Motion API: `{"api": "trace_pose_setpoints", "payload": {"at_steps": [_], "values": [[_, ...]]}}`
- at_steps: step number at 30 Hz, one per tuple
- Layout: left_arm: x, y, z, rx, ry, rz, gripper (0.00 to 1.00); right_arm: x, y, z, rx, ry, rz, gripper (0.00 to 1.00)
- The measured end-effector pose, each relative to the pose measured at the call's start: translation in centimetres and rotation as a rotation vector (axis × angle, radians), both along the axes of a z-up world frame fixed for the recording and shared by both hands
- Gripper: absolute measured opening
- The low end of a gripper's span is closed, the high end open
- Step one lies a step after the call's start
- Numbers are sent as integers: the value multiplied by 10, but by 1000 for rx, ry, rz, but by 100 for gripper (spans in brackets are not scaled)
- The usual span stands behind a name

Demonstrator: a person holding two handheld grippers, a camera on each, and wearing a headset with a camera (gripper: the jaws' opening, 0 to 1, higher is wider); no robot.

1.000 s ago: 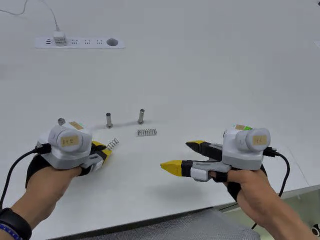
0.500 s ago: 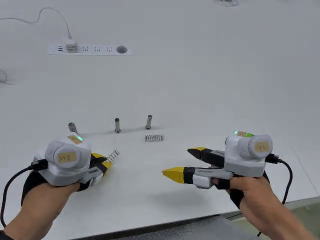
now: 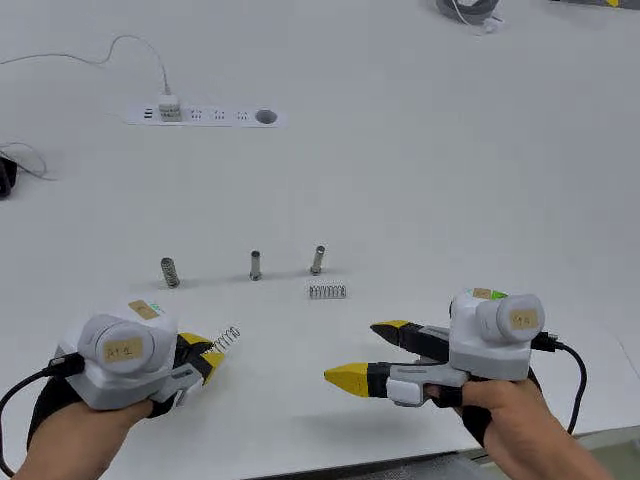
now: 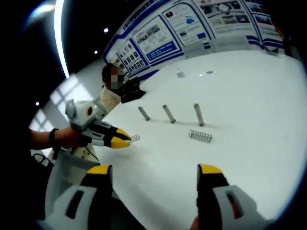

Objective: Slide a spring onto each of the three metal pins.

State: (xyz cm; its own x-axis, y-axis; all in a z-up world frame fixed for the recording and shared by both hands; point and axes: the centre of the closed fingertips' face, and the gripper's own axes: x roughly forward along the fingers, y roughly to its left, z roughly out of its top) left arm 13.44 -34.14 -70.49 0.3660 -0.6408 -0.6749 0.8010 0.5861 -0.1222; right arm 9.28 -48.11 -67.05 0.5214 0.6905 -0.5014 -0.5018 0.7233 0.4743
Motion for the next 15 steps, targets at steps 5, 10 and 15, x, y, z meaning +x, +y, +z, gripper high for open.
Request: {"api": "trace_pose_setpoints", "payload": {"at_steps": [5, 10, 15], "values": [[-3, 6, 5, -29, 12, 25, 10, 0, 10, 1, 15, 4, 27, 72], [-9, 10, 11, -22, 2, 23, 10, 1, 18, 5, 34, 0, 52, 71], [-11, 12, 17, -23, -4, 24, 11, 2, 24, 5, 47, 1, 65, 69]]}}
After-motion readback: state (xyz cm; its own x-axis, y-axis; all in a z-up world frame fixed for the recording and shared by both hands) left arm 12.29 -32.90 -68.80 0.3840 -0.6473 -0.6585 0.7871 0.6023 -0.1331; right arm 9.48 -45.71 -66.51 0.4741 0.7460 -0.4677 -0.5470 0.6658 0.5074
